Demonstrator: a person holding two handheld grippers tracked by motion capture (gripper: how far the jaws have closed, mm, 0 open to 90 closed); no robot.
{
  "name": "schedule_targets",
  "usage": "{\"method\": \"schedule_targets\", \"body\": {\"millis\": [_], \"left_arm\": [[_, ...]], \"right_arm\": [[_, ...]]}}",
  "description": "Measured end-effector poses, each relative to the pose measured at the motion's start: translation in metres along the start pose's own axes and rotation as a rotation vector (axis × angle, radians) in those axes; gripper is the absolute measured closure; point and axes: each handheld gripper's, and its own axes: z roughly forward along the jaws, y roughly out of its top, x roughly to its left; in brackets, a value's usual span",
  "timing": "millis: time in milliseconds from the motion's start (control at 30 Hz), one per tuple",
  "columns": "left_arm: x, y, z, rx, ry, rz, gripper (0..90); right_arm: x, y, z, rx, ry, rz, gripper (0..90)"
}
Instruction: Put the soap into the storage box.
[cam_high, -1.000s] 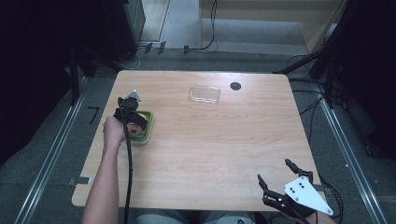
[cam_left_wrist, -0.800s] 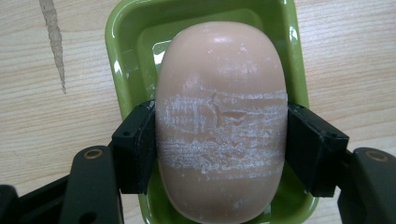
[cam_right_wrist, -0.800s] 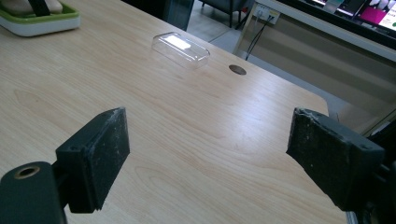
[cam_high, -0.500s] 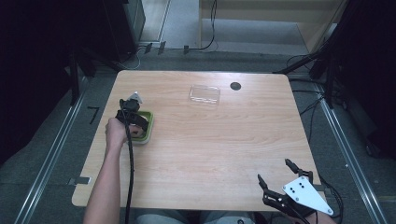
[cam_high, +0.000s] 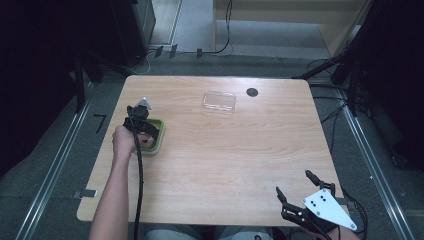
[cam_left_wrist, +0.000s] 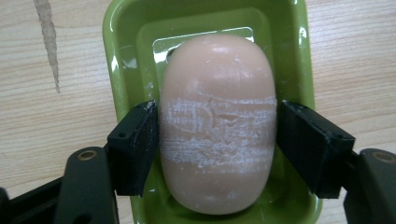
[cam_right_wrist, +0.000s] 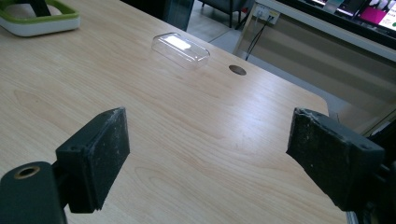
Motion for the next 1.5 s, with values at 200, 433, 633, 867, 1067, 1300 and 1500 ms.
{"method": "schedule_targets", "body": {"millis": [200,433,633,867,1067,1300,1500], "left_arm": [[-0.001,-0.001,-0.003,0.003,0.002,-0.001,27.2],[-0.006,-0.004,-0.014,0.005,-0.004,0.023,20.4],[-0.012,-0.009,-0.025,0.001,-0.020,0.042,14.1],[-0.017,-0.017,-0.034,0.006,-0.021,0.052,11.3],[-0.021,-0.025,-0.040,0.021,-0.026,0.072,8.6],[-0.026,-0.036,-0.047,0.019,-0.022,0.096,6.2],[-0.028,-0.046,-0.052,0.021,-0.017,0.106,4.8]], "right_arm": [[0.001,0.000,0.000,0.001,0.002,0.001,13.3],[0.001,0.001,0.001,-0.001,0.003,0.003,13.3],[0.001,0.001,0.002,-0.001,0.005,-0.003,13.3],[0.001,0.000,-0.002,-0.001,-0.001,-0.001,13.3],[0.000,0.000,-0.003,-0.003,-0.006,0.002,13.3],[0.001,0.000,-0.003,-0.004,-0.006,0.001,13.3],[0.001,0.000,-0.003,-0.005,-0.005,0.000,13.3]]}}
